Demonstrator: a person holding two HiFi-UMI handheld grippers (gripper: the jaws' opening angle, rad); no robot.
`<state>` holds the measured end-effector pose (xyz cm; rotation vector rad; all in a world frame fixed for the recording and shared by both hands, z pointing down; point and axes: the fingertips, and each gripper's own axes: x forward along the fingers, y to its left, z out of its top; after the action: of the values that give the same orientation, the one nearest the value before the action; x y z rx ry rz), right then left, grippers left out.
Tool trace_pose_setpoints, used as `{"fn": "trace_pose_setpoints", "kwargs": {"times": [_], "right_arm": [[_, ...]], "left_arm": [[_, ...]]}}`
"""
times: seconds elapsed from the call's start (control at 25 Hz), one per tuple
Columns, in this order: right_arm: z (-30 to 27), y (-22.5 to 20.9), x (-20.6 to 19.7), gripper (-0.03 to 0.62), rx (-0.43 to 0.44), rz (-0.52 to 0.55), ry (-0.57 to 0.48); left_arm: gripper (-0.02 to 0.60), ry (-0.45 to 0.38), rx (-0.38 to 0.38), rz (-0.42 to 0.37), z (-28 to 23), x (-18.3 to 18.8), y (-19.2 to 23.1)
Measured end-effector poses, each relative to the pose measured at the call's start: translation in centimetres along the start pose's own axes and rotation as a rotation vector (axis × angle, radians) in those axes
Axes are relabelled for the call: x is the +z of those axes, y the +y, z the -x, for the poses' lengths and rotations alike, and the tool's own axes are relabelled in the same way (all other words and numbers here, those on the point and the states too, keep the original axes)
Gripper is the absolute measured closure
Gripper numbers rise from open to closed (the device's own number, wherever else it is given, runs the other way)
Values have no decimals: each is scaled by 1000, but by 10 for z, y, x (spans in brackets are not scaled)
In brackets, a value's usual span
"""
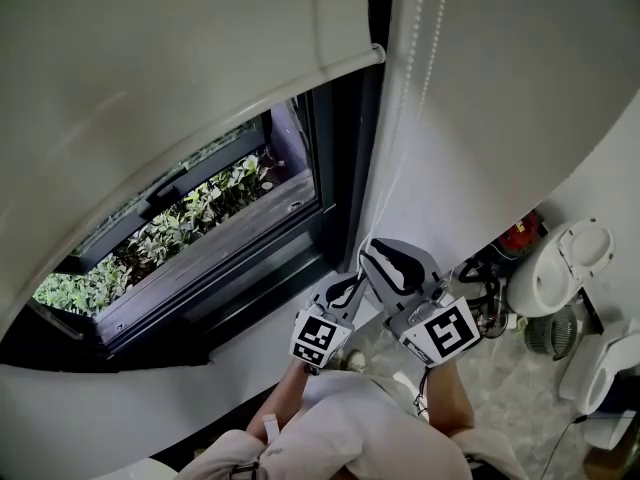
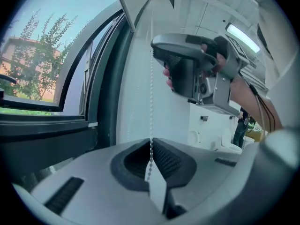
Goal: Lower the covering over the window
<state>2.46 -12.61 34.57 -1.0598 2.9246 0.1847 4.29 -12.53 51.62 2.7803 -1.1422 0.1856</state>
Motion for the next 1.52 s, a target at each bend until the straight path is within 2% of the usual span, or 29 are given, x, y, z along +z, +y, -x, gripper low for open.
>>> {"fn": "trace_pose_setpoints", "kwargs": {"times": [0.16, 0.32, 0.52, 0.72, 0.84, 1.08, 1.52], "right_arm": [[-7, -5, 13, 524, -6, 30, -15], [-10, -7, 14, 591, -32, 12, -26], [-7, -8, 12, 595, -56, -43, -76], [-8, -5, 8, 597, -64, -36, -73], [-9, -2, -3, 599, -58, -32, -38], [-9, 5, -37, 599, -47, -71, 24], [-5, 13, -77, 599, -32, -117, 69]], "left_arm": [[560, -7, -7, -2, 1, 1, -3], [560, -21, -23, 13, 2, -1, -5], [560, -39, -44, 61, 6, -1, -4], [560, -34, -35, 51, 7, -3, 0], [560, 0, -30, 33, 5, -15, 1], [560, 46, -33, 51, 6, -49, -2], [560, 101, -20, 60, 9, -91, 0]]}}
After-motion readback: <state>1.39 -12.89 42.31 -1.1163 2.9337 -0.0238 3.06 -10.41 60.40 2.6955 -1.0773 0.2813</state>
